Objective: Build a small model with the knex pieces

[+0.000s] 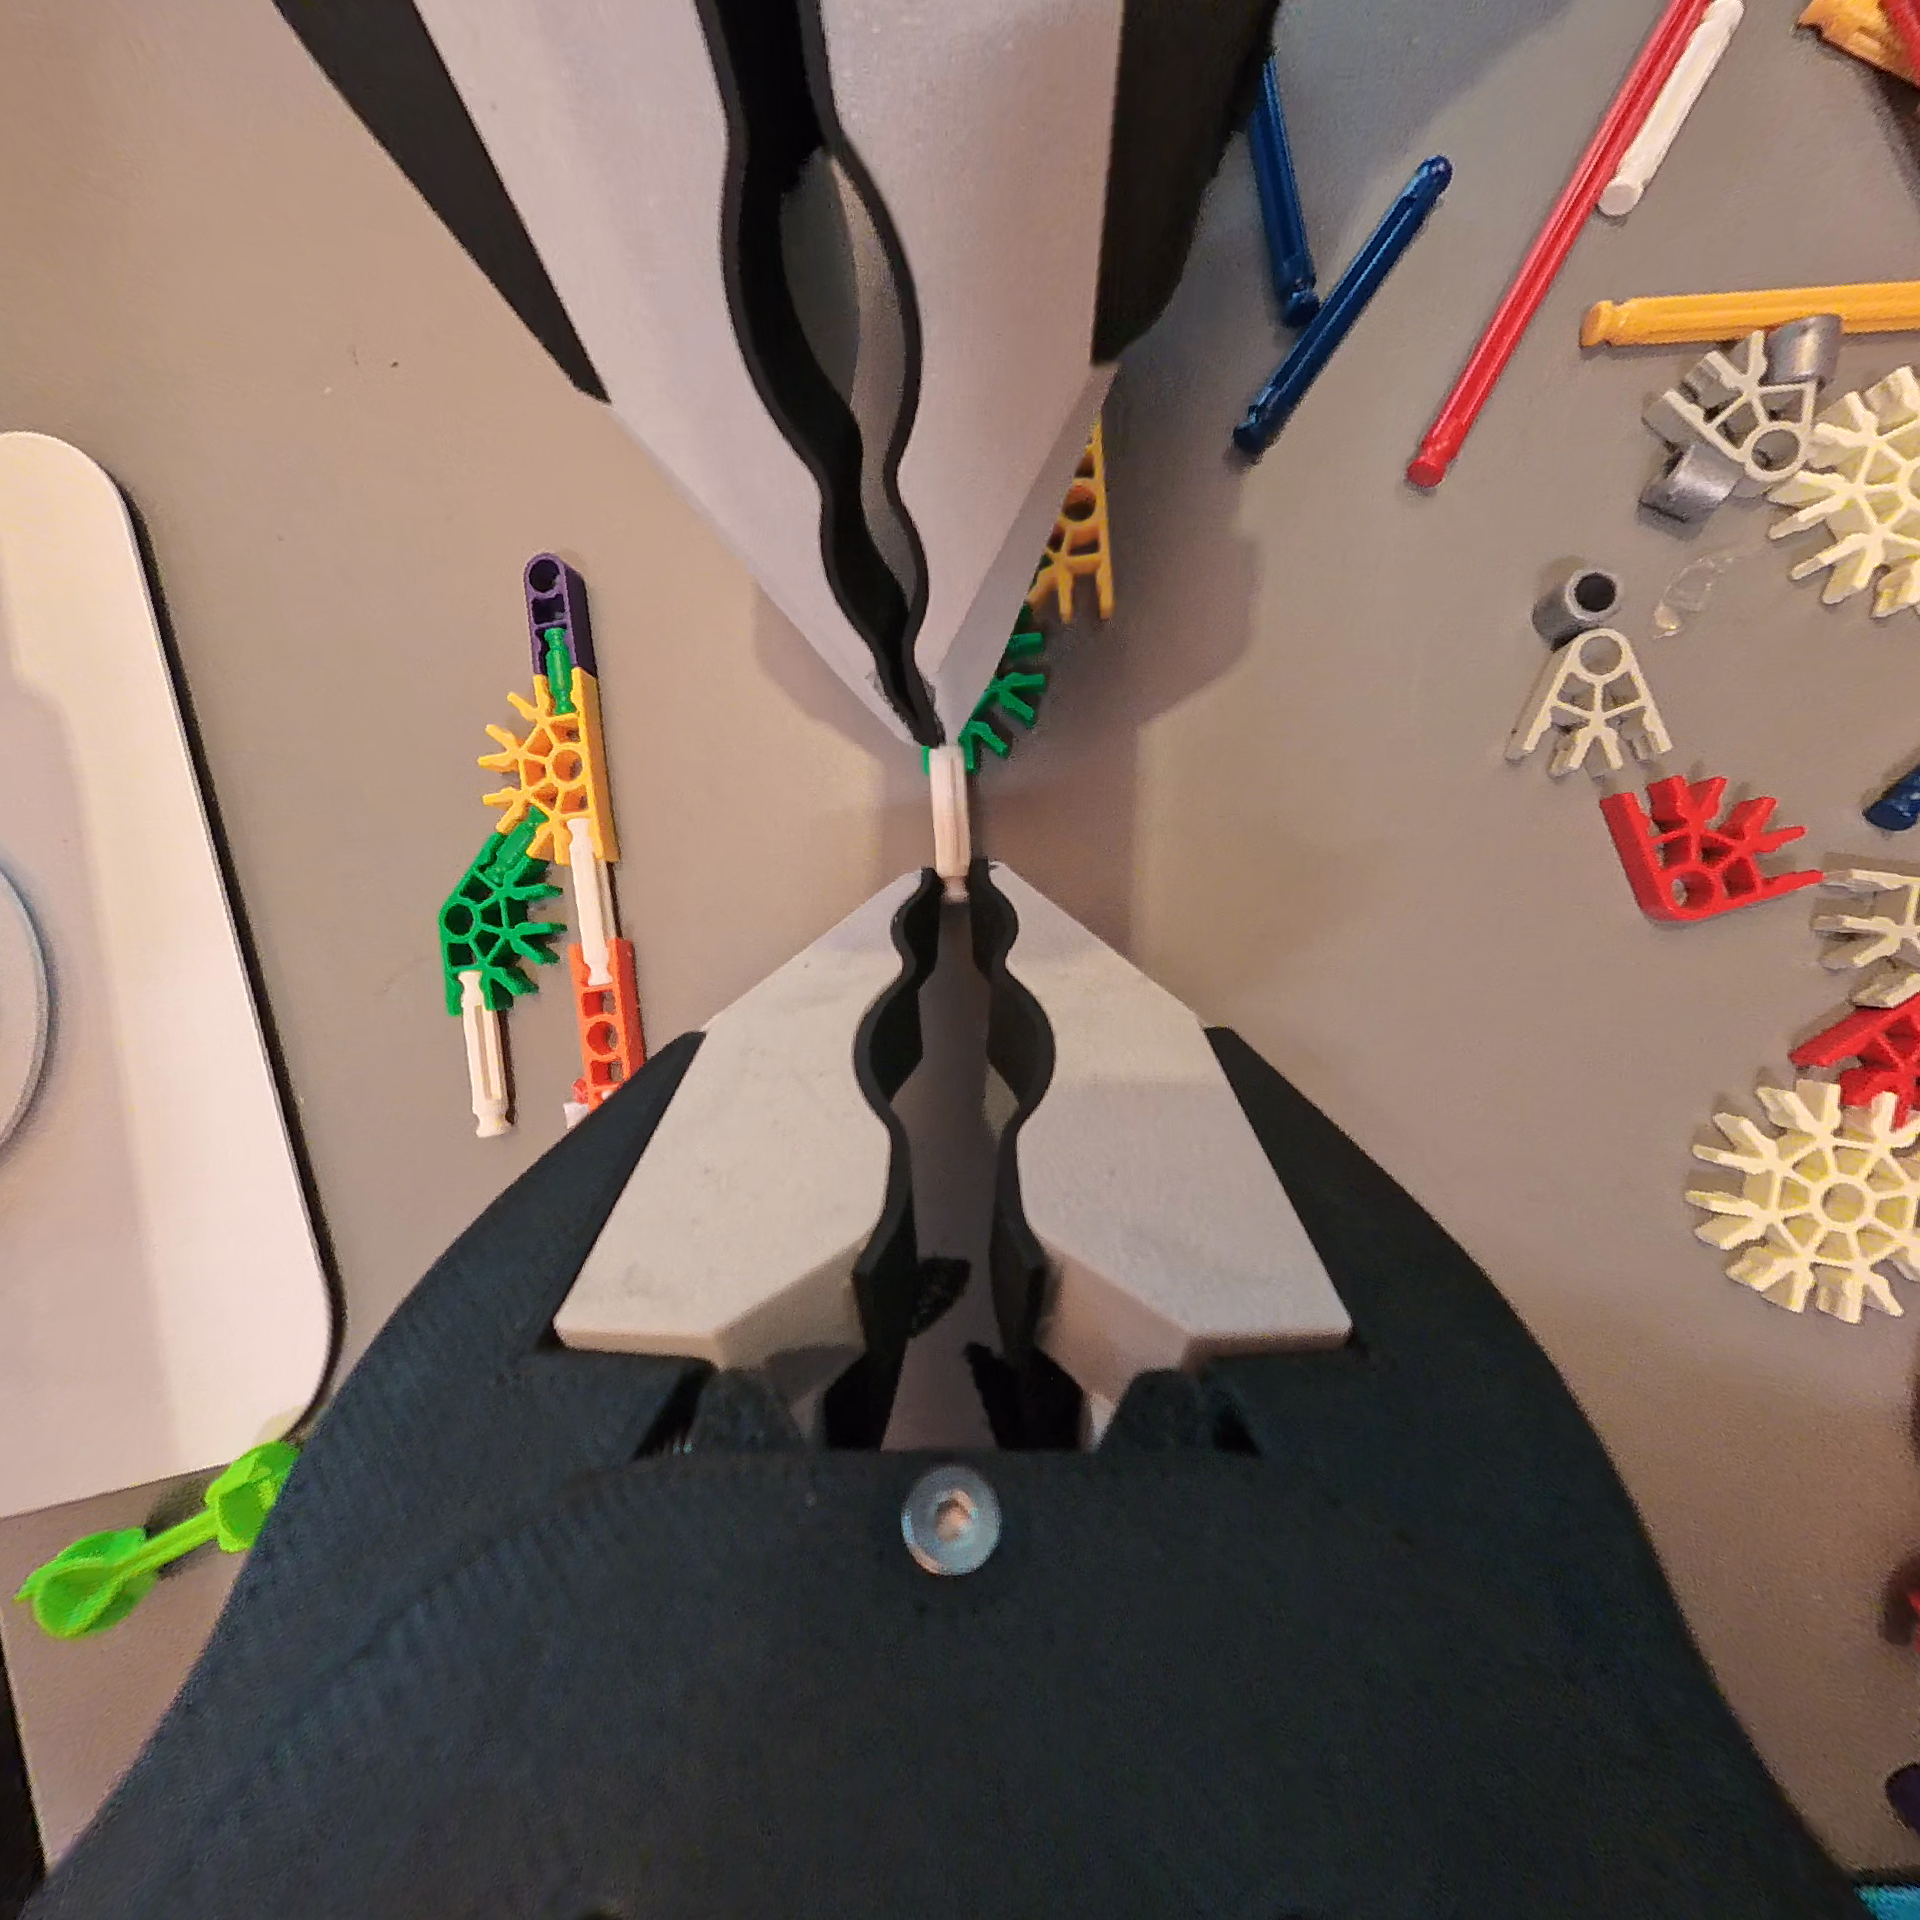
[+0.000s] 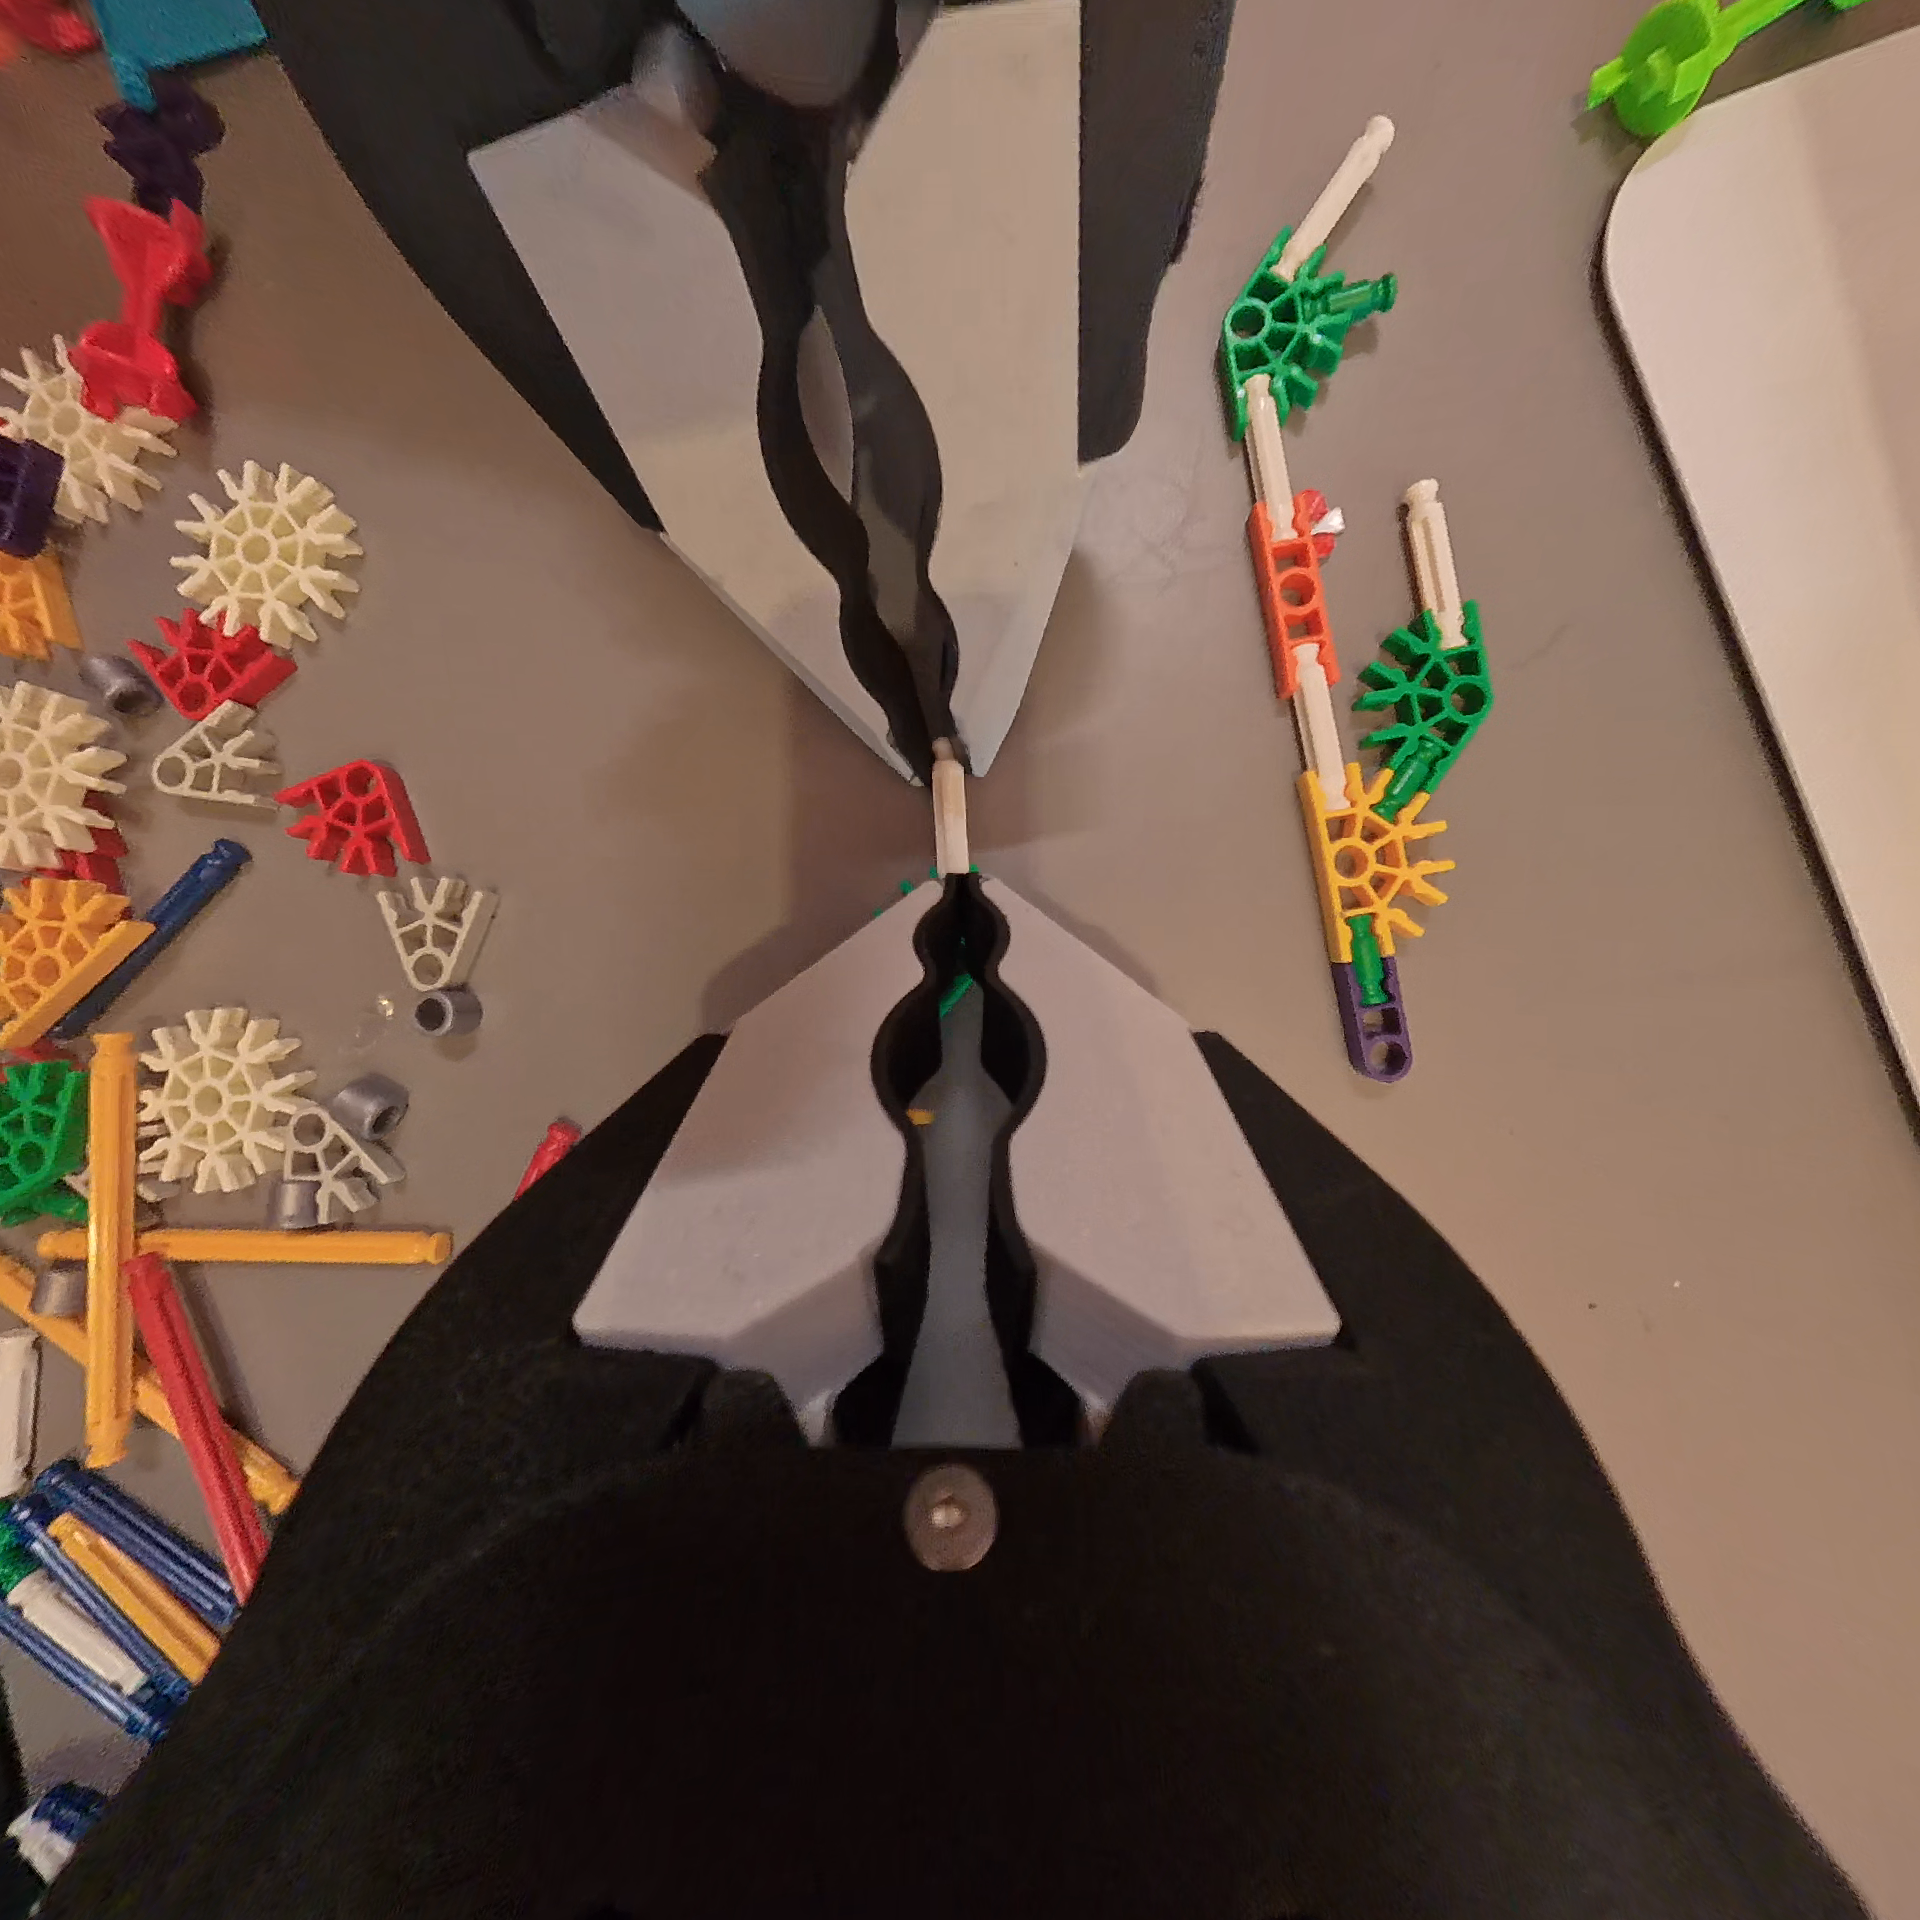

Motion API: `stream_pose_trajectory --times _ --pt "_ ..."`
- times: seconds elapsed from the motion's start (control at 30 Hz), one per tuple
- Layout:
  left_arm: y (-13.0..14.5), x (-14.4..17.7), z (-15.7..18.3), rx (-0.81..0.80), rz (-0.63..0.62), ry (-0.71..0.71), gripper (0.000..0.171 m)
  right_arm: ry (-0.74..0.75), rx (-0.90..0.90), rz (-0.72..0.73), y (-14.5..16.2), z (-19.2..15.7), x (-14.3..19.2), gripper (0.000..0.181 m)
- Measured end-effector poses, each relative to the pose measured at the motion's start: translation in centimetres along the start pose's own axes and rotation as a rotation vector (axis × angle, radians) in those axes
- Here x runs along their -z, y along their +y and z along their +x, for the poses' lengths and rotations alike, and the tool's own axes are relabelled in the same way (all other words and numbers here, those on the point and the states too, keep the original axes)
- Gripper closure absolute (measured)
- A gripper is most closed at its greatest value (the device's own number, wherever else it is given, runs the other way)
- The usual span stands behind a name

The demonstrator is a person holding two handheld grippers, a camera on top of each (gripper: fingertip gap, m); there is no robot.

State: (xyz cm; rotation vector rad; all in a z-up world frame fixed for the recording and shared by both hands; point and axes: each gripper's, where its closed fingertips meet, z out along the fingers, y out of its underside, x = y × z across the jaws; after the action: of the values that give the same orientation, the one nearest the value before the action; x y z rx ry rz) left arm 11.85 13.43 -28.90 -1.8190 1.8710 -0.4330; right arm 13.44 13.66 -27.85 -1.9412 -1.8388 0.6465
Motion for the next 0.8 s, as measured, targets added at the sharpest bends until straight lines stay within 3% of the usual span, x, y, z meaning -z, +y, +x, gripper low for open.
stream_pose_trajectory --times 0.43,0.8 --pt "-0.10 -0.11 -0.01 -0.033 -0.023 0.015 0.169 -0.054 -0.138 -0.011 0.20 0.00 -0.12 0.181" --pt "-0.10 -0.13 0.03 -0.060 -0.042 0.036 0.169 -0.149 -0.222 -0.106 0.41 -0.05 -0.21 0.181"
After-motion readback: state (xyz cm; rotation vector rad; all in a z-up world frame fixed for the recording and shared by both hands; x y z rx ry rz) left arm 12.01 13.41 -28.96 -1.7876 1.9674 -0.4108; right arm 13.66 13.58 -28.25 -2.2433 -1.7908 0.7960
